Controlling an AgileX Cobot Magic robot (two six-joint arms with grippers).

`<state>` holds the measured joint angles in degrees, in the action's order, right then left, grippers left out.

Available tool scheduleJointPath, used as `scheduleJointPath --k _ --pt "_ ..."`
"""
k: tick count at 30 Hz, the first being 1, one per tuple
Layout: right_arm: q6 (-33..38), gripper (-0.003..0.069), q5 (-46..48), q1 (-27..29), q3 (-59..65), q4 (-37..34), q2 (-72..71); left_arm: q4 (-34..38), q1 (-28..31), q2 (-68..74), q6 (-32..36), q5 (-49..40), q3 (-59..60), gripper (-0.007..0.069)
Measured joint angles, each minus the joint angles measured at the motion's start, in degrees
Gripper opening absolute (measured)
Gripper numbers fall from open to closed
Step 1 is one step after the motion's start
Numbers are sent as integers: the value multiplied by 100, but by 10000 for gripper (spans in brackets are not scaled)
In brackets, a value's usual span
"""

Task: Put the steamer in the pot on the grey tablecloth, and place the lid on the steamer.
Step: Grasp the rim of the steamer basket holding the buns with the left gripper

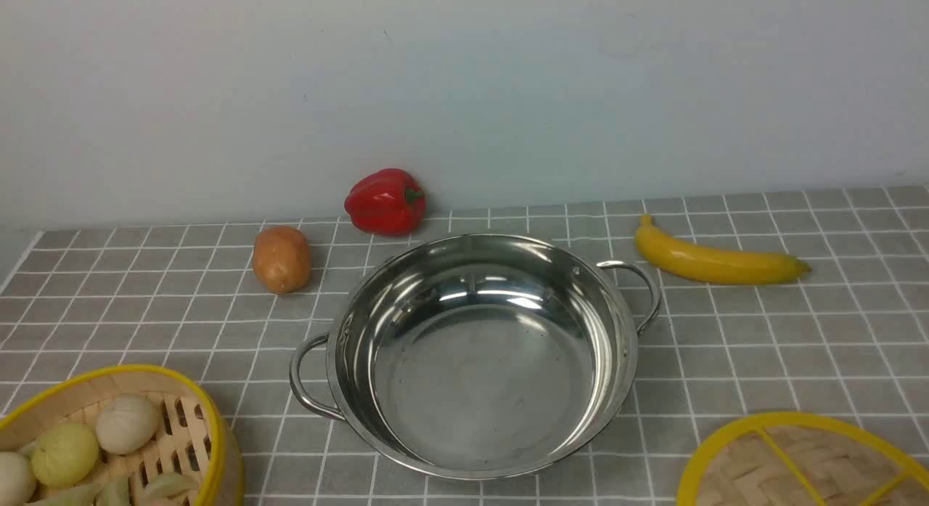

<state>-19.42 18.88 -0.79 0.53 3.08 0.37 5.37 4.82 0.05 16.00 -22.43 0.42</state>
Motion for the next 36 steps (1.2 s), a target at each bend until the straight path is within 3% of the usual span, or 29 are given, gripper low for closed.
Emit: scheduleJointPath --k 32,35,36 --pt "0 240 0 0 0 0 0 -90 0 0 135 98 0 557" --pt "0 240 0 0 0 0 0 136 0 -5 67 401 5 557" --pt "0 240 0 0 0 0 0 550 0 -8 -61 616 5 557"
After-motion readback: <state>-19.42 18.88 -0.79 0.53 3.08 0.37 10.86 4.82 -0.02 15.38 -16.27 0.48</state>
